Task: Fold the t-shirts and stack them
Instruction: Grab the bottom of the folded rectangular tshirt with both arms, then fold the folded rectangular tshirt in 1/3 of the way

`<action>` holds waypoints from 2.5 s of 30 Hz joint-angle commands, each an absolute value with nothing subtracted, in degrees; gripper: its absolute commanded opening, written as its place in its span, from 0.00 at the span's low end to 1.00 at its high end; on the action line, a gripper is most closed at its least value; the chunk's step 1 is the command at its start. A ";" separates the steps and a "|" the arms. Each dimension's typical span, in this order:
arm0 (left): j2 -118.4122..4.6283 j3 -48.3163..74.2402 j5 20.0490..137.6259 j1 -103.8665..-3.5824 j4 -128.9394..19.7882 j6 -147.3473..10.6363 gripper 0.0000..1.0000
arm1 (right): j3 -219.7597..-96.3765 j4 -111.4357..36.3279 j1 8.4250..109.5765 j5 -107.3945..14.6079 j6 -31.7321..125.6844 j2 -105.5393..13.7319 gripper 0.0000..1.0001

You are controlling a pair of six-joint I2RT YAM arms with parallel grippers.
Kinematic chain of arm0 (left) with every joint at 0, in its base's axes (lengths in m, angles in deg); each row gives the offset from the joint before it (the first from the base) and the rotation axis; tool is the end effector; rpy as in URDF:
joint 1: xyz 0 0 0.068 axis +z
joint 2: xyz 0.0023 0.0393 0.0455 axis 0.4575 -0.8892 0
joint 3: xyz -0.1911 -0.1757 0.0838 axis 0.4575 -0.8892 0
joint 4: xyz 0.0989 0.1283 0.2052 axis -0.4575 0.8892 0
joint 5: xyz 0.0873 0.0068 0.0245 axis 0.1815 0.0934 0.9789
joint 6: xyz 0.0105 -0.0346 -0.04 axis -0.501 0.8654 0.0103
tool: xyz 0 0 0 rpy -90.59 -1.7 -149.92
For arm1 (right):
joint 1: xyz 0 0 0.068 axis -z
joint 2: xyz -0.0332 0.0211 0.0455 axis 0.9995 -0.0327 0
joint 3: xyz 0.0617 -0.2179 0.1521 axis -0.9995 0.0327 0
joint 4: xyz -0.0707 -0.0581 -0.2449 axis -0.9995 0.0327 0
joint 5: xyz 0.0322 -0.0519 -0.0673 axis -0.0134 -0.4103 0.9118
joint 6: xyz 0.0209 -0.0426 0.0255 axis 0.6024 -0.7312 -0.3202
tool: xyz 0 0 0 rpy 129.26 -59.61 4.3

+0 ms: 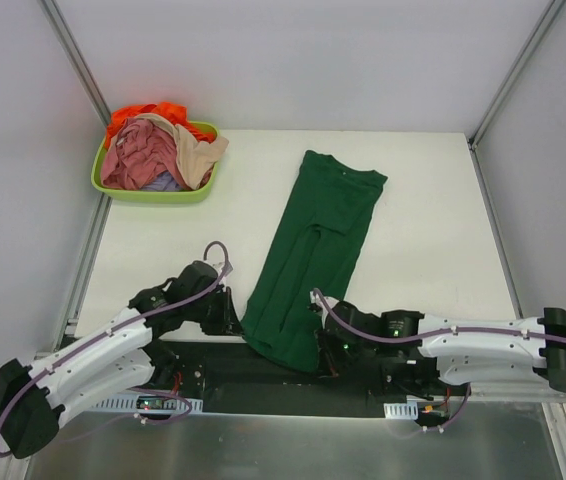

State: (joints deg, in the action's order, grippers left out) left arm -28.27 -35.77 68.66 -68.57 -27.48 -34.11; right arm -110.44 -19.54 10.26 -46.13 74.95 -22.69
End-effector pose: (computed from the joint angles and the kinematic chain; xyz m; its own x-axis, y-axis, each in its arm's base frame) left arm 0.1124 -0.1139 0.1833 -0.9535 -0.0673 -0.2937 0.1444 0.7535 -0.6414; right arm 0.0365 0.1910 0.1854 -0.6926 -0.5297 -0.4896 -0.7212 0.5204 0.4572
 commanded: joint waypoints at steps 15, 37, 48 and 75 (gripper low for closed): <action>-32.19 -34.16 69.52 -69.15 -19.78 -36.61 0.00 | -114.07 -19.25 9.99 -49.91 69.08 -27.48 0.00; -46.76 -12.38 84.01 -68.89 -26.72 -43.89 0.00 | -118.73 -11.00 34.32 -46.93 51.69 -16.59 0.00; -74.72 13.37 84.56 -63.00 -31.11 -50.40 0.00 | -128.13 -16.52 51.73 -39.37 43.50 -27.39 0.00; -98.54 37.20 76.91 -56.05 -31.20 -56.55 0.05 | -138.24 -25.58 68.61 -42.80 40.60 -51.21 0.08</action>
